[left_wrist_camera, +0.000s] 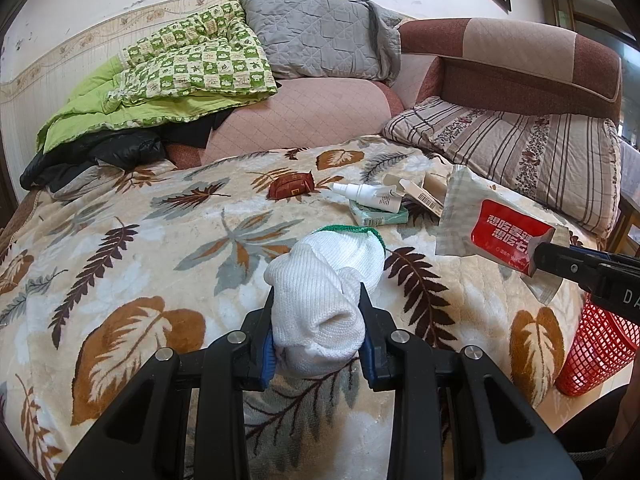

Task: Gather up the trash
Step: 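Hold the white glove and the red-printed tube lifted above the bed with both tools, then carry the glove and tube with both tools to the red wastebasket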

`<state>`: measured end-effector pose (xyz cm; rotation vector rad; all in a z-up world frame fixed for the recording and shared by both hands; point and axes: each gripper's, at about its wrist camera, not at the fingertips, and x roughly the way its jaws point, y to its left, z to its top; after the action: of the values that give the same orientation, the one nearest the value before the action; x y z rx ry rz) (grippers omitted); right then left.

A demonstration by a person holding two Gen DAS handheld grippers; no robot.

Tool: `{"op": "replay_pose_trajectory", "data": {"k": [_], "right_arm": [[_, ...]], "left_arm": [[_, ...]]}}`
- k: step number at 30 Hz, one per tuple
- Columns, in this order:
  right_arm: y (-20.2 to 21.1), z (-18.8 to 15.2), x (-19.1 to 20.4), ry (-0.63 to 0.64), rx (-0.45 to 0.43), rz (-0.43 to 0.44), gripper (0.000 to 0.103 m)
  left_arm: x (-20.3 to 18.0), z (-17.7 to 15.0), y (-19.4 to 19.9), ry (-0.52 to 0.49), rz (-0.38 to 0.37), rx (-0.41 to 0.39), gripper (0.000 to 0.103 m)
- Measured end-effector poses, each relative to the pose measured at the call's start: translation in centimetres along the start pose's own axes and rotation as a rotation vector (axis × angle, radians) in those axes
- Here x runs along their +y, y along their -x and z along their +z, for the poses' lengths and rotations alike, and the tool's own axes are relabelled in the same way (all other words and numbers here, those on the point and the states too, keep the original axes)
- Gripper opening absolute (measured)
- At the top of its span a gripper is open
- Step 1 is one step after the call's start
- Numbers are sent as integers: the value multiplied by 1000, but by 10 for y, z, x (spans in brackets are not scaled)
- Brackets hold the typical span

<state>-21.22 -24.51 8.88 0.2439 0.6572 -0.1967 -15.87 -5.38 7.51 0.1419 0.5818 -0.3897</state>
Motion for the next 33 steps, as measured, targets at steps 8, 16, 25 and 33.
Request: {"op": "replay_pose_trajectory", "data": {"k": [8, 16, 25, 33], "right_arm": [[3, 1, -3, -26, -6, 19, 38], [1, 1, -2, -34, 0, 24, 38], [0, 0, -2, -35, 2, 21, 38], [0, 2, -8, -53, -5, 23, 38]], "left_arm": [[-4, -1, -1, -12, 3, -7, 31], [-8, -3, -4, -12, 3, 2, 31], [-9, -3, -2, -11, -3, -1, 31], [-7, -1, 4, -7, -13, -4, 31]]}}
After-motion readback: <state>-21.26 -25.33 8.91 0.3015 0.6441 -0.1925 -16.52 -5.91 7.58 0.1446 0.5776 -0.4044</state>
